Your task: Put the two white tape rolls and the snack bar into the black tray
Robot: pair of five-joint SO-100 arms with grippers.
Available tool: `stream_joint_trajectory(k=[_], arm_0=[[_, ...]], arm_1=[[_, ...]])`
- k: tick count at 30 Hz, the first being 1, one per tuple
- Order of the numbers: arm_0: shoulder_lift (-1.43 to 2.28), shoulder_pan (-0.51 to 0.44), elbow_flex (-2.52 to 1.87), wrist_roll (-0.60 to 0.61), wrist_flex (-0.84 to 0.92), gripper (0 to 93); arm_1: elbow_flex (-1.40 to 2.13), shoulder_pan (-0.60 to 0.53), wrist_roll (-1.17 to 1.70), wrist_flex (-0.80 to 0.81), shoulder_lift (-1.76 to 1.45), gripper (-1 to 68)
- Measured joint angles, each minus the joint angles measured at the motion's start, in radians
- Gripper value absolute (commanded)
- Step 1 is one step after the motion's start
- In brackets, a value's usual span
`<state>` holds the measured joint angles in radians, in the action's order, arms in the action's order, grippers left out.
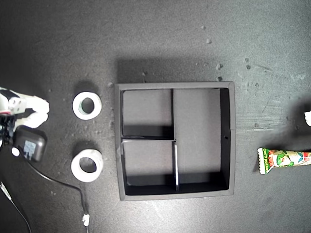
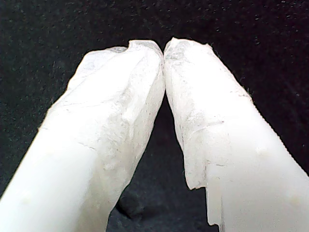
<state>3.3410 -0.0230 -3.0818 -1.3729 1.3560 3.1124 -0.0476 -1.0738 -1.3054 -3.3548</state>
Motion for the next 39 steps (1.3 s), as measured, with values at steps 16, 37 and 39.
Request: stream_joint_trajectory(k=[16, 37, 39], arm_0=[[0.0, -0.156, 0.0, -0.495, -0.23, 0.0], [-0.147, -0.163, 0.153, 0.137, -0.721, 8.4], [-0.325, -0.143, 0.259, 0.166, -0.689, 9.0]], arm_1=[[0.0, 0.078, 0.0, 0.577, 0.009, -0.4], [-0.265, -0.023, -0.092, 0.756, 0.014, 7.1], [-0.351, -0.026, -0.04, 0.701, 0.017, 9.4]])
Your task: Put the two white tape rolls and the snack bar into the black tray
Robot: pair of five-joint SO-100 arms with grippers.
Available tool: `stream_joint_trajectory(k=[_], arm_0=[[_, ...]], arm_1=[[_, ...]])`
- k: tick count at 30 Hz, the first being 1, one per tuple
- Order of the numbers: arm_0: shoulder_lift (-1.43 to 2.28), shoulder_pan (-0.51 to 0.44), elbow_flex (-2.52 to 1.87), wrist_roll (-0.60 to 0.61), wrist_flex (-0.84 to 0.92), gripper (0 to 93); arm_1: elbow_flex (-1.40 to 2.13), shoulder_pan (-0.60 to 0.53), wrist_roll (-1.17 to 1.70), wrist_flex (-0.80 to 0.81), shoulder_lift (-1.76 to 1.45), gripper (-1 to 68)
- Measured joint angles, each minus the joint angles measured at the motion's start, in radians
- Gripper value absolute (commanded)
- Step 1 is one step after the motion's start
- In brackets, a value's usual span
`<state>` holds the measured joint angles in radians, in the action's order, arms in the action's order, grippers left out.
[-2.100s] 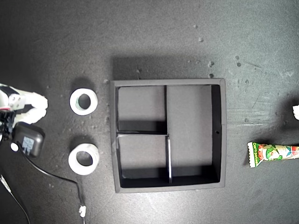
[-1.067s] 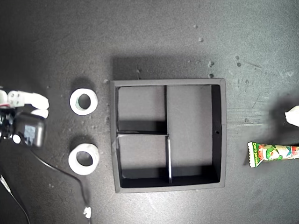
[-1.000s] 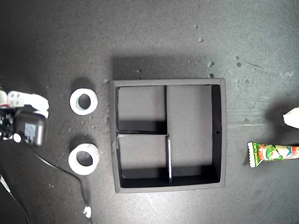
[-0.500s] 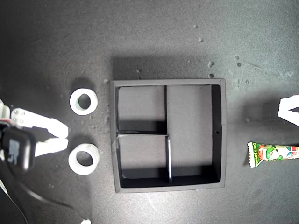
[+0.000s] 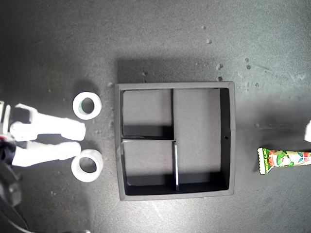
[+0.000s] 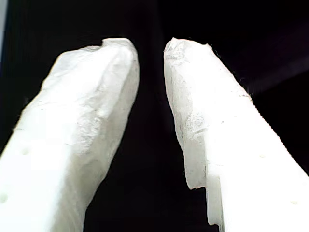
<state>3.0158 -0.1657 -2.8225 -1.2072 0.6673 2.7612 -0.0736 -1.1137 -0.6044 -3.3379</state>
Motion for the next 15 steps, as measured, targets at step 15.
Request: stream_joint_trajectory(k=[15], arm_0=[[-1.04, 0.058, 0.607, 0.048, 0.212, 12.8]], arm_1=[[-0.999, -0.164, 0.031, -0.673, 1.054, 18.3]])
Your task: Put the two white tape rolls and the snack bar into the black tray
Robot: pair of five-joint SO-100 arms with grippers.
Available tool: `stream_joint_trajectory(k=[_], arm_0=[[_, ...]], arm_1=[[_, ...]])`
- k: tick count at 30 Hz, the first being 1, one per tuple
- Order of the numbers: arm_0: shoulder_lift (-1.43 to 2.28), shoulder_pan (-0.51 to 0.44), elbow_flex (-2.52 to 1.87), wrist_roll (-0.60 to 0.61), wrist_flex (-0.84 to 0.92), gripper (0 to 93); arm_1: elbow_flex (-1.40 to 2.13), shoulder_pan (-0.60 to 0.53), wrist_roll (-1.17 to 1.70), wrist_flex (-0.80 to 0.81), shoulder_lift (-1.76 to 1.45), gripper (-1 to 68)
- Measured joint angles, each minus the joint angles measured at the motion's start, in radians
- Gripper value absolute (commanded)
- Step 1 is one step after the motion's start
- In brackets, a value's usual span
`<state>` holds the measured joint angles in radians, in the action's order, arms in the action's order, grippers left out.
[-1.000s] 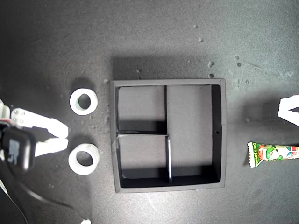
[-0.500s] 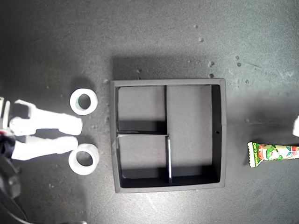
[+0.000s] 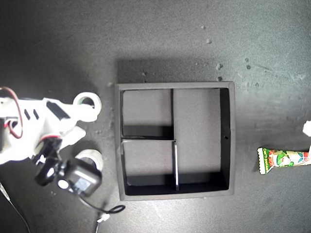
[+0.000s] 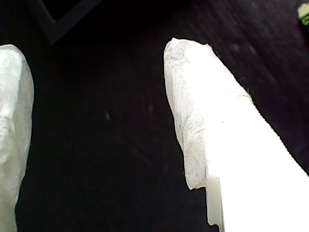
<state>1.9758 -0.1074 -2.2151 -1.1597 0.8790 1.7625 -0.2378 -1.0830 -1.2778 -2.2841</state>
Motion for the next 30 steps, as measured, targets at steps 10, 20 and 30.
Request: stream_joint_trajectory(k=[10, 20, 30], arm_0=[[-0.118, 0.035, 0.026, -0.023, 0.012, 9.8], [-0.201, 0.132, 0.061, -0.067, 0.029, 0.0], [0.011, 0.166, 0.285, 0.008, 0.252, 0.0]], arm_1=[[-0.006, -0.069, -0.006, -0.015, 0.067, 17.2], [0.156, -0.15, -0.485, -0.044, 0.067, 22.2], [0.482, -0.4, -0.983, 0.17, 0.067, 25.5]])
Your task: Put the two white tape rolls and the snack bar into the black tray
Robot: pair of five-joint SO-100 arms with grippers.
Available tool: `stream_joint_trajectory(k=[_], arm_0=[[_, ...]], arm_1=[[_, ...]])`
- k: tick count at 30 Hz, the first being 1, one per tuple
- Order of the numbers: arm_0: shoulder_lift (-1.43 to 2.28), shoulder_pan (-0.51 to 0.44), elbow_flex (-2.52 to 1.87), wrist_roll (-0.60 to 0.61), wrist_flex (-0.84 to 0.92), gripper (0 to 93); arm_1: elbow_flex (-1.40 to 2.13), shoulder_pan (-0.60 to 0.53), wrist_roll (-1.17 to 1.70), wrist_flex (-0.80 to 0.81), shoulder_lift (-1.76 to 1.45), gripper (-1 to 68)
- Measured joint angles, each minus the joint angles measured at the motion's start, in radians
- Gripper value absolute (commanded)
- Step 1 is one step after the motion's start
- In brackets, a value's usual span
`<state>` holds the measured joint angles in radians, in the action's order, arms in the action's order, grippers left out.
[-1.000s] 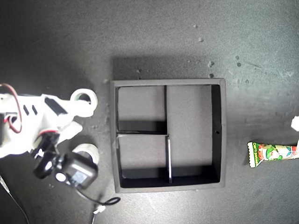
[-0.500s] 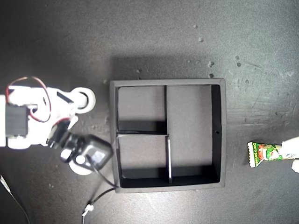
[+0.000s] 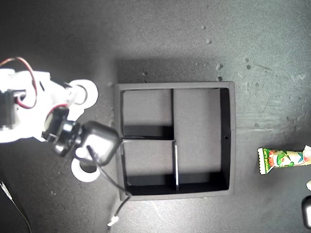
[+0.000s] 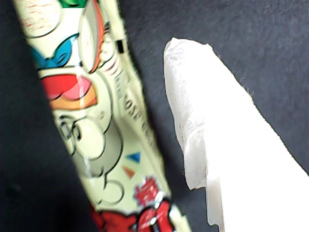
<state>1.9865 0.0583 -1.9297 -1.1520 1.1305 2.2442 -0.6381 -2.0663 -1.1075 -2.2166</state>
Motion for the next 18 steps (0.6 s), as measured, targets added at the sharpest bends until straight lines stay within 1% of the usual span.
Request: stream_joint_trajectory(k=[3, 6, 9, 10, 13, 16, 18], arm_0=[[0.017, -0.011, 0.1, 0.032, 0.029, 0.0], [0.015, -0.021, 0.215, 0.055, 0.072, 0.0], [-0.015, -0.058, 0.318, 0.071, 0.098, 0.0], [-0.031, -0.078, 0.348, 0.074, 0.103, 0.0], [-0.064, -0.109, 0.405, 0.075, 0.107, 0.0], [-0.098, -0.127, 0.446, 0.083, 0.109, 0.0], [-0.12, -0.146, 0.468, 0.086, 0.118, 0.0]], arm_1=[[0.126, -0.018, -0.026, 0.143, 0.0, 26.0], [0.256, -0.06, -0.037, 0.285, 0.0, 26.9], [0.35, -0.066, -0.043, 0.371, 0.0, 27.4], [0.385, -0.064, -0.043, 0.402, 0.0, 26.5], [0.454, -0.074, -0.043, 0.477, -0.002, 20.2], [0.499, -0.048, -0.043, 0.505, -0.02, 7.4], [0.515, -0.025, -0.043, 0.508, -0.02, 1.3]])
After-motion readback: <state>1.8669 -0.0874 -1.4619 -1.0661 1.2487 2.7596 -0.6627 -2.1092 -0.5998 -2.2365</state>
